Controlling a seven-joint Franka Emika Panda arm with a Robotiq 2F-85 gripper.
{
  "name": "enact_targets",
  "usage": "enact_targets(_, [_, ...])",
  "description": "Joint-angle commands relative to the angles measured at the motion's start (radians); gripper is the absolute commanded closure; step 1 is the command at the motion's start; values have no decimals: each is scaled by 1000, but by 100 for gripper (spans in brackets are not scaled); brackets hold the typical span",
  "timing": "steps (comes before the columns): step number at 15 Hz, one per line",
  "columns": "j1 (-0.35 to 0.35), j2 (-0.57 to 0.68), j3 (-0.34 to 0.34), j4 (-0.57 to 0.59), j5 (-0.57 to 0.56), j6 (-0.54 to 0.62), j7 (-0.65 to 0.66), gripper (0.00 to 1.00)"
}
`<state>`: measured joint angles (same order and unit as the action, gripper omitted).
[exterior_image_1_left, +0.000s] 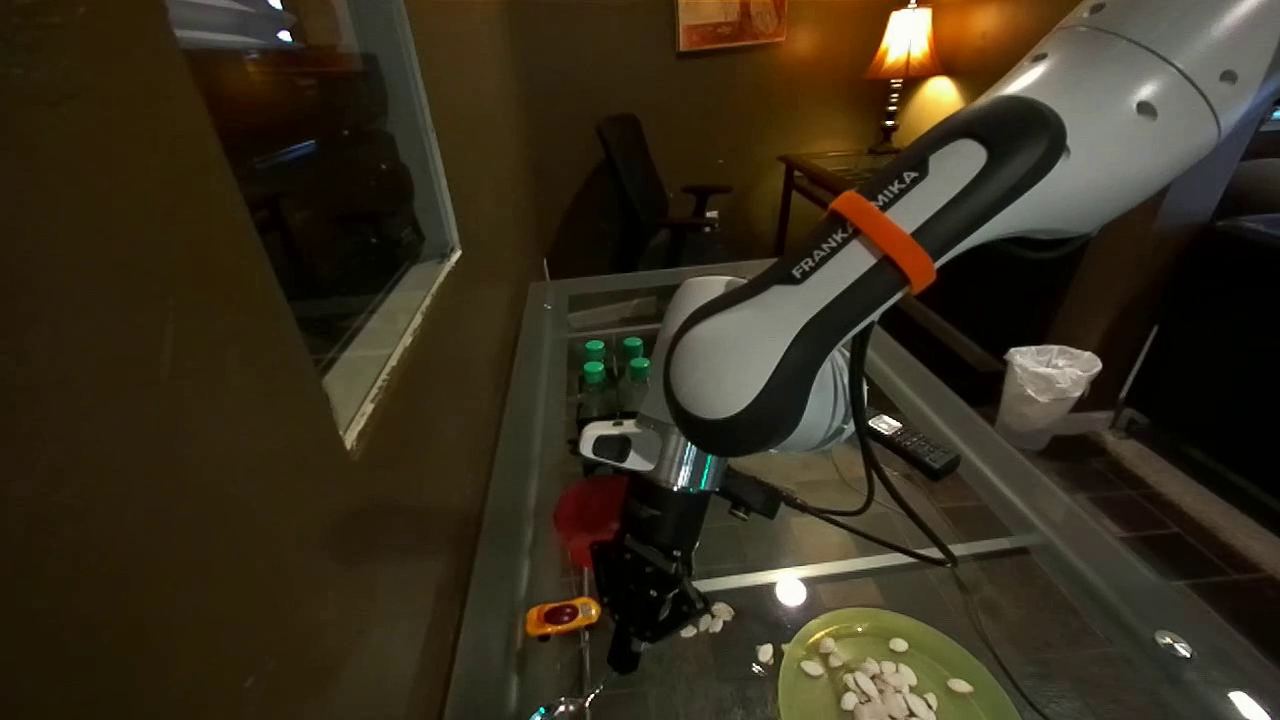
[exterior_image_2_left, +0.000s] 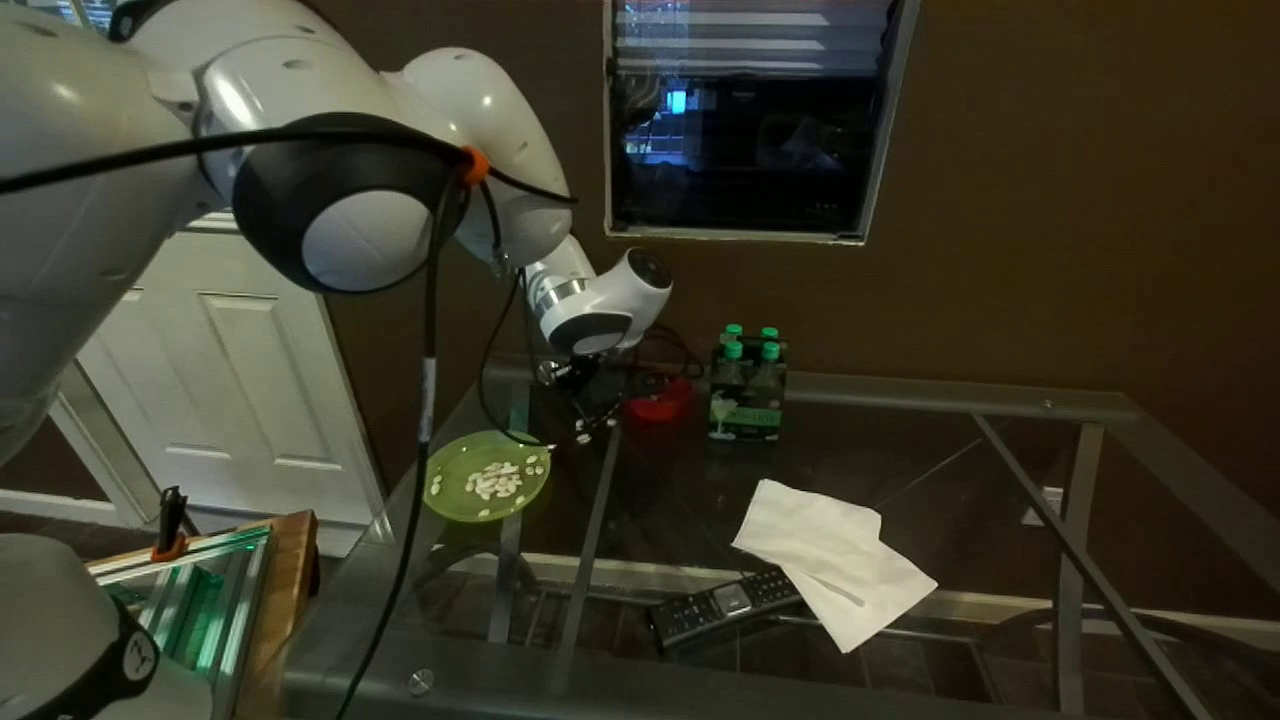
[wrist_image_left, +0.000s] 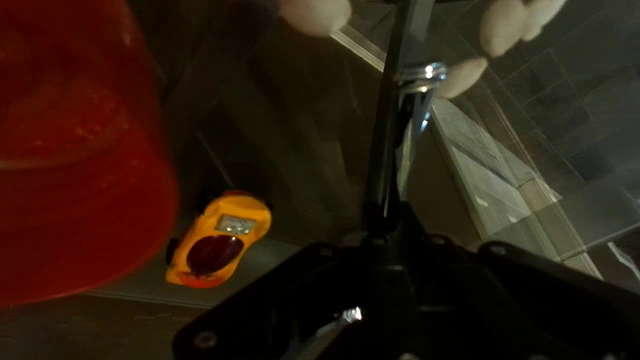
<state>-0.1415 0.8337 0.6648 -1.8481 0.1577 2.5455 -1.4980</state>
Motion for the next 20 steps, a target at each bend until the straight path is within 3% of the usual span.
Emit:
enact_targets(1, [-2, -103, -3, -73, 52, -39, 50, 98])
enact_targets(9, [-38, -302, -29, -217, 147, -201, 63, 98])
enact_targets(15, [1, -510, -150, -348, 174, -362, 39, 98])
enact_targets(20, [73, -599, -280, -423, 151, -443, 24, 98])
